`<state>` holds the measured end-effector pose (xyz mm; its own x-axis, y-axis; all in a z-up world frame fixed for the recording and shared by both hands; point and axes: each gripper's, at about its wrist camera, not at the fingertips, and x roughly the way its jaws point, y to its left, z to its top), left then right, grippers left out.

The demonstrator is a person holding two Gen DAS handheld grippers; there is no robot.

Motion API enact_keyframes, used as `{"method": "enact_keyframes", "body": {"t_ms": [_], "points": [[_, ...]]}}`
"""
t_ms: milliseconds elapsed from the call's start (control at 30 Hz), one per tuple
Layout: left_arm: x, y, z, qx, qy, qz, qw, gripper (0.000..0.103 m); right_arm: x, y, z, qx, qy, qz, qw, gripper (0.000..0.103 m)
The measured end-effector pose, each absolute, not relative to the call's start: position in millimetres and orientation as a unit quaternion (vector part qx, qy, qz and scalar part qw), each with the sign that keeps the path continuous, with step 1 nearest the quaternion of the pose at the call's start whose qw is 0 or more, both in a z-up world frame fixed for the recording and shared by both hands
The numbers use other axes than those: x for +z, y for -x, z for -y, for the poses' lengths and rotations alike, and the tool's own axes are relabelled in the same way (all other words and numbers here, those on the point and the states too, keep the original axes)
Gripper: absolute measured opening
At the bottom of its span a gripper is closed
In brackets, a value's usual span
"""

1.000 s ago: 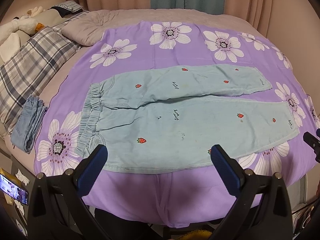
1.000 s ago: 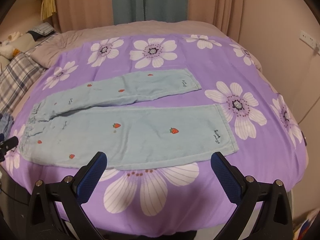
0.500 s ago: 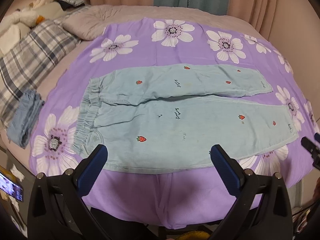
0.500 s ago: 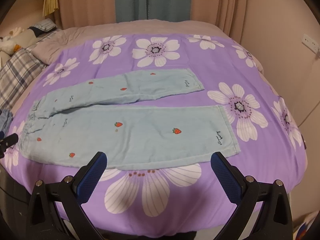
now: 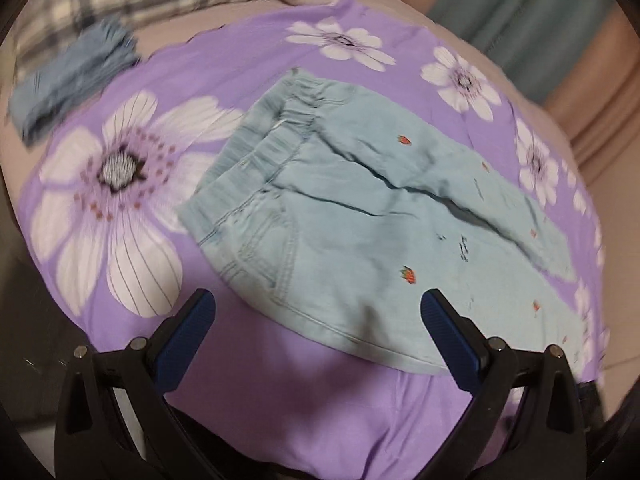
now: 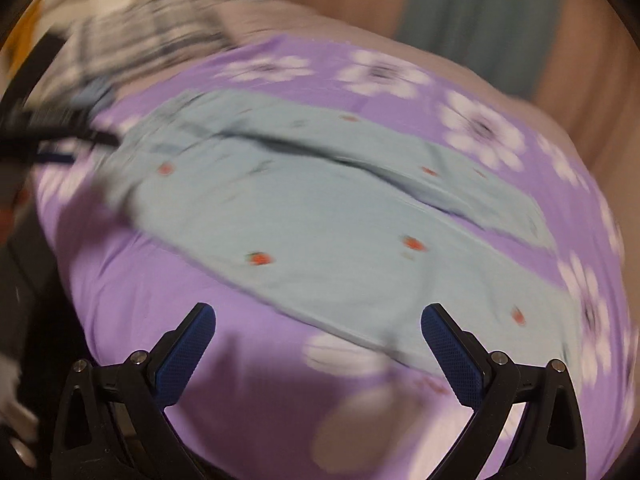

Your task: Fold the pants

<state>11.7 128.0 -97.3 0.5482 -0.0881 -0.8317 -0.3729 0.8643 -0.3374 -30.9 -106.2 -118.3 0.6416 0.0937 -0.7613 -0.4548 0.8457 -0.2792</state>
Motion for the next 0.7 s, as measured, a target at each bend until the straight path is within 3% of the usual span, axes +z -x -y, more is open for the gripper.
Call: {"method": "enact_keyframes", "body": {"t_ms": [133, 200, 300, 367, 433, 600, 700], "points": [[-109.3, -10.8, -136.4, 0.084, 0.281, -0.443, 0.847, 0.097, -141.5, 33.7, 74.1, 0.212, 0.283, -0.386, 0.852, 0.080], [-118.1, -18.1, -135.8, 0.080, 0.291, -0.448, 0.842, 0.084, -151.0, 34.8, 61.9, 0.228, 0.307, -0.376, 0.844, 0.072], [-131.6, -26.9, -140.7, 0.085, 0.304, -0.456, 0.832, 0.074, -157.2, 34.4, 52.0, 0.237, 0.326, -0.351, 0.845, 0.066], [-128.7, -32.0, -142.1, 0.097, 0.296, -0.446, 0.839, 0.062, -157.1, 31.2, 45.7, 0.233, 0.330, -0.333, 0.852, 0.063], [-128.3, -37.7, -146.7, 0.107, 0.283, -0.446, 0.842, 0.035, -158.4, 24.8, 39.3, 0.232, 0.326, -0.335, 0.853, 0.047], [-127.6, -33.6, -161.2, 0.098, 0.284, -0.440, 0.846, 0.022, -153.8, 25.0, 34.2, 0.250, 0.310, -0.342, 0.851, 0.014], [-119.2, -23.6, -160.5, 0.095, 0.282, -0.429, 0.853, 0.020, -147.0, 30.3, 34.4, 0.252, 0.310, -0.336, 0.853, 0.007]]}}
